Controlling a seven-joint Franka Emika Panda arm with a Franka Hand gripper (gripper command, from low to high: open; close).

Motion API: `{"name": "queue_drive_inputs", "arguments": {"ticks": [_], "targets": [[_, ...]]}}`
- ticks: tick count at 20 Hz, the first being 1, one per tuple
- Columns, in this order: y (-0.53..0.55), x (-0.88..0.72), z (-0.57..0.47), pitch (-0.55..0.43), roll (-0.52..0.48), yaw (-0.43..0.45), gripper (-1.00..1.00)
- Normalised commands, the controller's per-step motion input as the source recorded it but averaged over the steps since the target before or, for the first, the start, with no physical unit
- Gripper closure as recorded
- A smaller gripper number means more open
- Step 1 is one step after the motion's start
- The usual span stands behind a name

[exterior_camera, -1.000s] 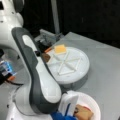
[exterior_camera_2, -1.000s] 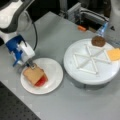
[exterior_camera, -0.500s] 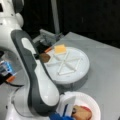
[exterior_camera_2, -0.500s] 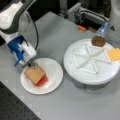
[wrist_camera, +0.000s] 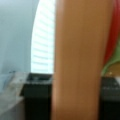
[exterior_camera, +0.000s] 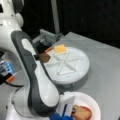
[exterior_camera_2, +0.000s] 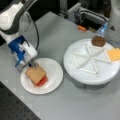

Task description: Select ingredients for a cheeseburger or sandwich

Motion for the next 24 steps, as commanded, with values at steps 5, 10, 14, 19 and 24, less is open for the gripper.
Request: {"name": "queue_drive_inputs", "arguments": {"ticks": [5,10,14,19,24], "targets": [[0.02,-0.04,-0.11,-0.128,0.013,0.008,-1.0],[0.01,-0.02,-0.09,-0.129,0.01,0.013,-1.0],[-0.02,0.0,-0.07,-0.135,0.015,0.033,-1.0],[-0.04,0.0,-0.02,-0.116,0.031,0.047,-1.0],[-0.02,0.03,0.03,-0.099,0.028,0.042,-1.0]]}}
